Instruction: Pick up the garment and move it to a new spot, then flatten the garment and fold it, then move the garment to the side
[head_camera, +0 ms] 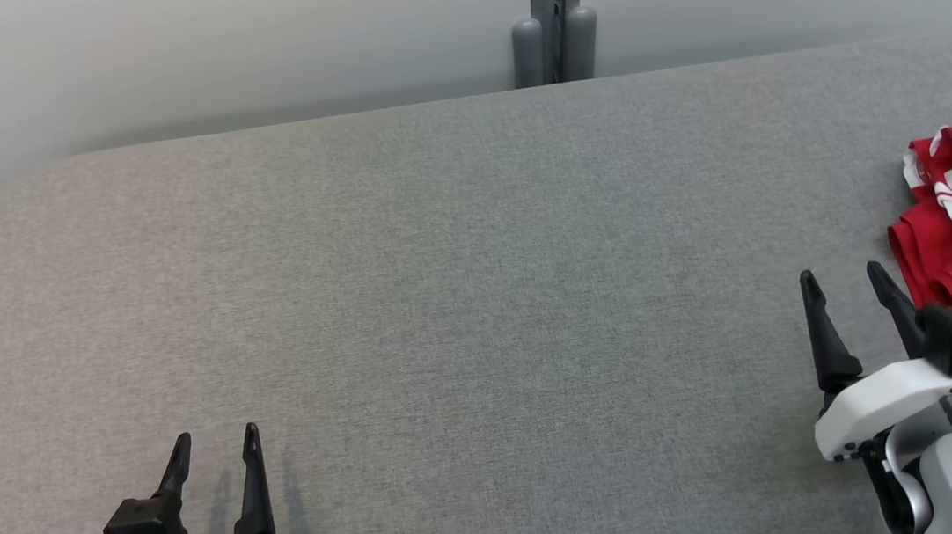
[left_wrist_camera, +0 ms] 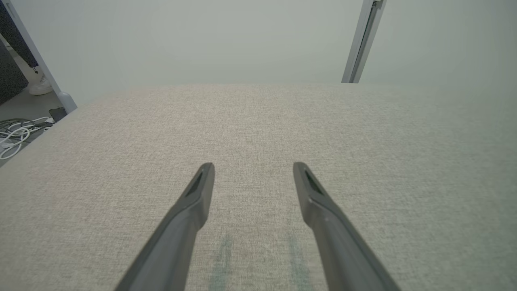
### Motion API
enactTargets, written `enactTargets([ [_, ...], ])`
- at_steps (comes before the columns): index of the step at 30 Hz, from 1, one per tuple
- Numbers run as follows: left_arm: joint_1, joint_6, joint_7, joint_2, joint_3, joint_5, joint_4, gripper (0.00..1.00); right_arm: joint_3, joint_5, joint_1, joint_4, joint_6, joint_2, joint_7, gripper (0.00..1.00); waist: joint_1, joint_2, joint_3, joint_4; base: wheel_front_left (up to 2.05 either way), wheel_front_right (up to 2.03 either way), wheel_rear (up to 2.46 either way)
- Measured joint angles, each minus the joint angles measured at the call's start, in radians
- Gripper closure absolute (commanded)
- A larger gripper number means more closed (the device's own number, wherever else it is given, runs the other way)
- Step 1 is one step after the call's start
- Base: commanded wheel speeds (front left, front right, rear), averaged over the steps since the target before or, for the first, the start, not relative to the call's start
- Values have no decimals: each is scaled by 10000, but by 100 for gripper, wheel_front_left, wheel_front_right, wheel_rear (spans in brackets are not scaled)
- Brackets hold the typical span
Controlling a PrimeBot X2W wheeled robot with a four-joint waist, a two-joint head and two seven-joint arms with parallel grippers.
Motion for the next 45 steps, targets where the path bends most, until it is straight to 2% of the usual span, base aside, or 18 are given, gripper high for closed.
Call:
enactTargets([
  [9, 260, 146, 2, 0, -10, -217, -161, 0, 876, 579, 597, -343, 0, 4, 0, 0, 0, 1, -472, 295, 0, 0, 0],
  [16, 438, 82, 0, 2, 33, -397, -146, 0, 1072, 571, 935, -539, 0, 13, 0, 0, 0, 0, -716, 357, 0, 0, 0],
  [28, 208, 42, 0, -4, -35, -422, -4, 0, 903, 286, 875, -439, 0, 0, 0, 0, 0, 0, -181, 192, 0, 0, 0],
  [45, 407, 86, 2, -58, -109, -422, 148, 0, 951, 330, 1032, -274, 0, 67, 0, 0, 0, 0, -196, 121, 0, 0, 0],
])
